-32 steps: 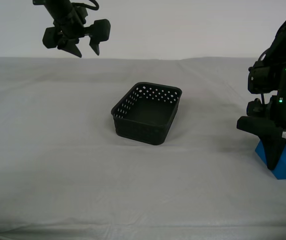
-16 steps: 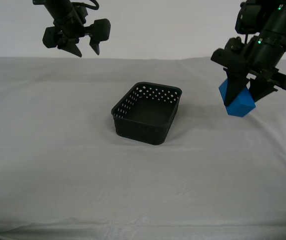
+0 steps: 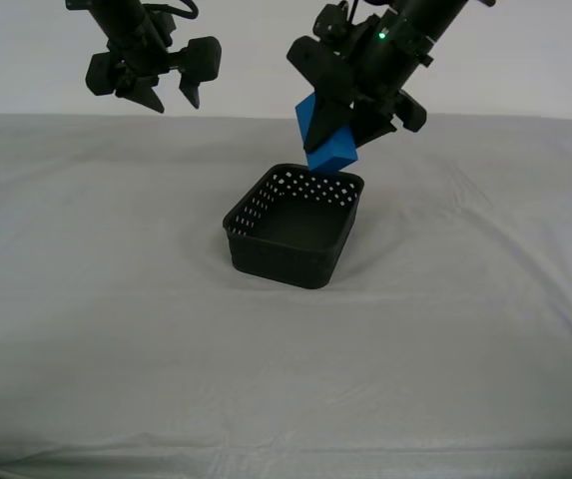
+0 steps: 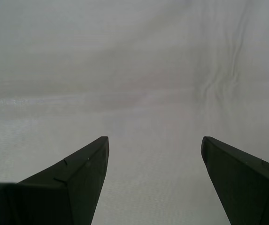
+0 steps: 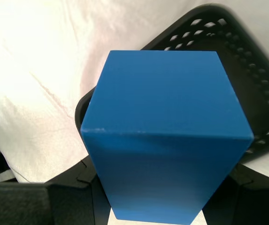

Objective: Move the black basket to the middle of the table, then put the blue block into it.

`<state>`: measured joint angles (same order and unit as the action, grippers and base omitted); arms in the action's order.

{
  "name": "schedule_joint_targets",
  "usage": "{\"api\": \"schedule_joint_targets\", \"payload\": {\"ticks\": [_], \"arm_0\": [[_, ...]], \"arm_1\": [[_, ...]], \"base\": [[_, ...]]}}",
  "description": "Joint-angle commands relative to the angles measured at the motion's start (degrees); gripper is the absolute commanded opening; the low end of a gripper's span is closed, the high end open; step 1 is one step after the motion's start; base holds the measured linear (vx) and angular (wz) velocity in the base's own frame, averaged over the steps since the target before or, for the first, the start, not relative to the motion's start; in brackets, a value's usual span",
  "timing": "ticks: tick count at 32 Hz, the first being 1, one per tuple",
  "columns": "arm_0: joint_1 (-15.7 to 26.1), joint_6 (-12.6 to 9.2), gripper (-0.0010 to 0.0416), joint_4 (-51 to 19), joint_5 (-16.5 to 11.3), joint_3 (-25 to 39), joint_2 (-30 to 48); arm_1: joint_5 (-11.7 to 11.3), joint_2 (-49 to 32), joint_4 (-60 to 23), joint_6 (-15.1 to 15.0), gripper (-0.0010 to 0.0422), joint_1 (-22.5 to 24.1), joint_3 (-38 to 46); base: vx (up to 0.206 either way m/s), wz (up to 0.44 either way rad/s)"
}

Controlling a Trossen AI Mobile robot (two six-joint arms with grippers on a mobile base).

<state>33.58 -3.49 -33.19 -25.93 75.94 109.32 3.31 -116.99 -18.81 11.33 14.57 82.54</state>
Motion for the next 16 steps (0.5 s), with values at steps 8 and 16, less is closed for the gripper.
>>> {"api": "schedule_joint_targets", "payload": {"ticks": [8,16], "arm_0": [[1.5,0.1,0.0004,8.7,0.0,0.2,3.7],[1.7,-0.6,0.0221,10.1,0.0,0.2,3.8]], "arm_1": [[0.1,0.0,0.2,-0.2,0.027,0.0,0.1],[0.1,0.0,0.2,-0.2,0.027,0.0,0.1]], "base": [[0.0,0.0],[0.0,0.0]]}}
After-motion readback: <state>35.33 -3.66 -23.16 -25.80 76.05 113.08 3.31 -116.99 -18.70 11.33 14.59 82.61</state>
